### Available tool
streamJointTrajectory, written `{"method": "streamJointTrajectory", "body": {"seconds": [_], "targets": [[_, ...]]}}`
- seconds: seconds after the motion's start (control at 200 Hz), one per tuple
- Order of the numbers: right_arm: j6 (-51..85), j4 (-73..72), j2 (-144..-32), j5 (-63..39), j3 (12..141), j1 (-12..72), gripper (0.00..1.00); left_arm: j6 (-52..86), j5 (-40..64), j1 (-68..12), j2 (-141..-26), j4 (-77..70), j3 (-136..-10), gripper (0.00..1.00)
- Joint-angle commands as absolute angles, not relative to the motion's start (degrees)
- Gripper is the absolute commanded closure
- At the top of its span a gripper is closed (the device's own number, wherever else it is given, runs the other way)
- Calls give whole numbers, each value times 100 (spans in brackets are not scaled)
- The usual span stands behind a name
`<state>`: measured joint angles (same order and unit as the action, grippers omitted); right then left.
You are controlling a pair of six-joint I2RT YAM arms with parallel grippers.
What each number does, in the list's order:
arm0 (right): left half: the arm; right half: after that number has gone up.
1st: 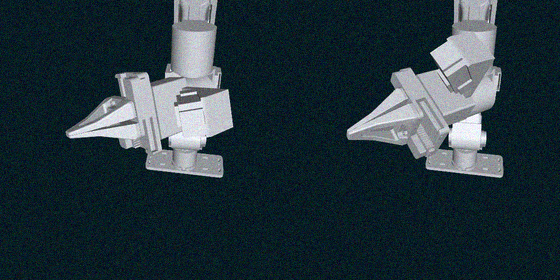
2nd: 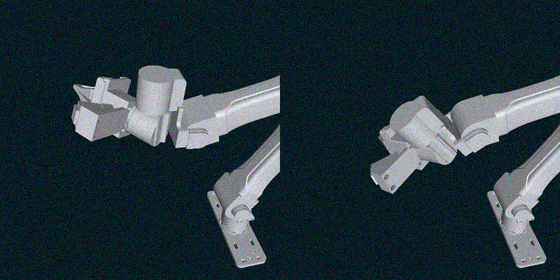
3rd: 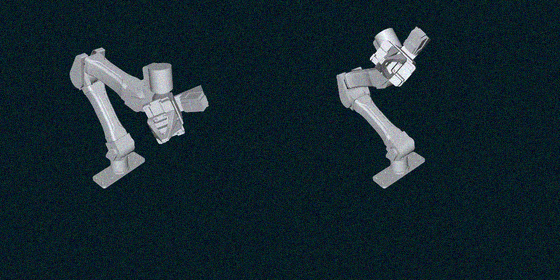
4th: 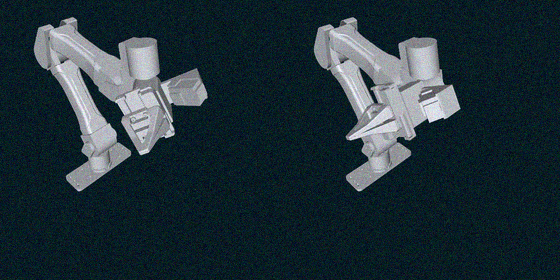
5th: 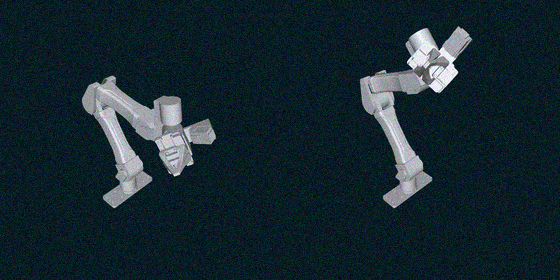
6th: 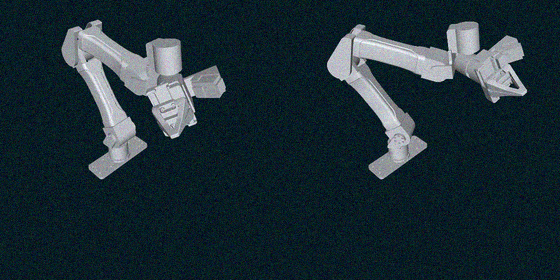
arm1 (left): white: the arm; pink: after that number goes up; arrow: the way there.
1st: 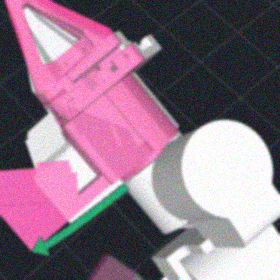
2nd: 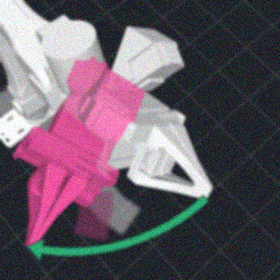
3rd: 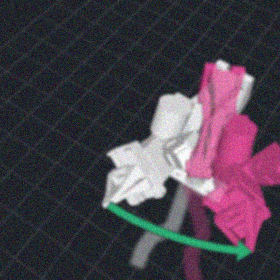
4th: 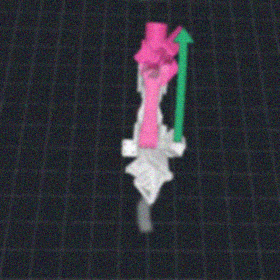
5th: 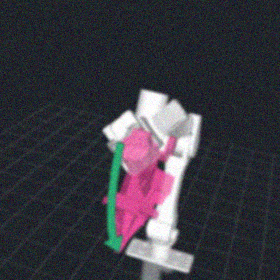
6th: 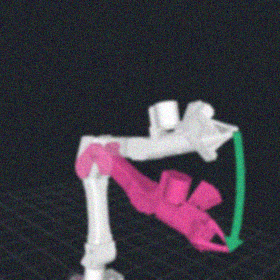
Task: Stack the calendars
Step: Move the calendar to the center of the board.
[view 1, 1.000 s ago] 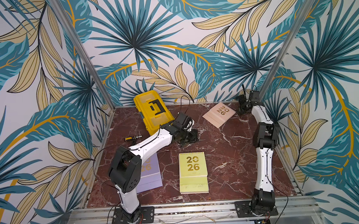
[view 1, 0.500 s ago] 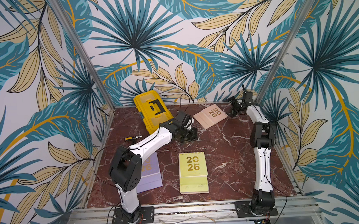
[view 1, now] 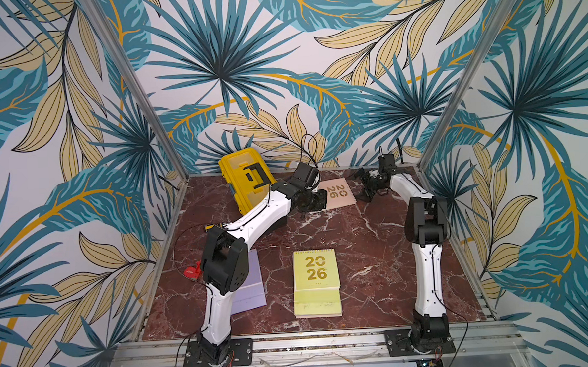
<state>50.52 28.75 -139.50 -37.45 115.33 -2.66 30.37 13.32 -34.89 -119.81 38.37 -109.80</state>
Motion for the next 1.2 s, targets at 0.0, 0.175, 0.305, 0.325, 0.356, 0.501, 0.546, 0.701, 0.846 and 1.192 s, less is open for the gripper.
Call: {"method": "streamJointTrajectory", "body": {"seconds": [0.0,0.175,0.305,0.325,0.356,0.501,0.546,0.701,0.846,1.192], "targets": [[5146,2668,-13329,-3469,10821,-382,1,2920,851,-3365,-12492,3876,-11712,97],[4938,2798,-12439,-3376,10284,-413,1,3426,986,-3032,-13445,3876,-12827,97],[4897,2713,-11905,-3329,9744,-431,1,3842,1145,-2884,-14242,3876,-13675,90],[4887,2700,-11848,-3335,9671,-431,1,3881,1140,-2883,-14352,3876,-13831,90],[4901,2663,-11774,-3343,9564,-431,1,3930,1136,-2877,-14521,3875,-14066,90],[4860,2498,-11742,-3305,9336,-431,1,4095,1161,-2885,-15128,3876,-14922,87],[4760,2659,-11920,-3220,9507,-431,1,4104,1135,-2883,-15132,3876,-14929,87],[4653,2861,-12780,-3198,10414,-422,1,3975,1042,-2883,-14980,3868,-14810,86],[4845,2429,-13277,-3642,11010,-350,2,3962,1117,-2893,-14893,3868,-14795,86],[7065,-775,-14092,-3637,11338,151,1,3859,1282,-2918,-14257,3867,-14607,86]]}}
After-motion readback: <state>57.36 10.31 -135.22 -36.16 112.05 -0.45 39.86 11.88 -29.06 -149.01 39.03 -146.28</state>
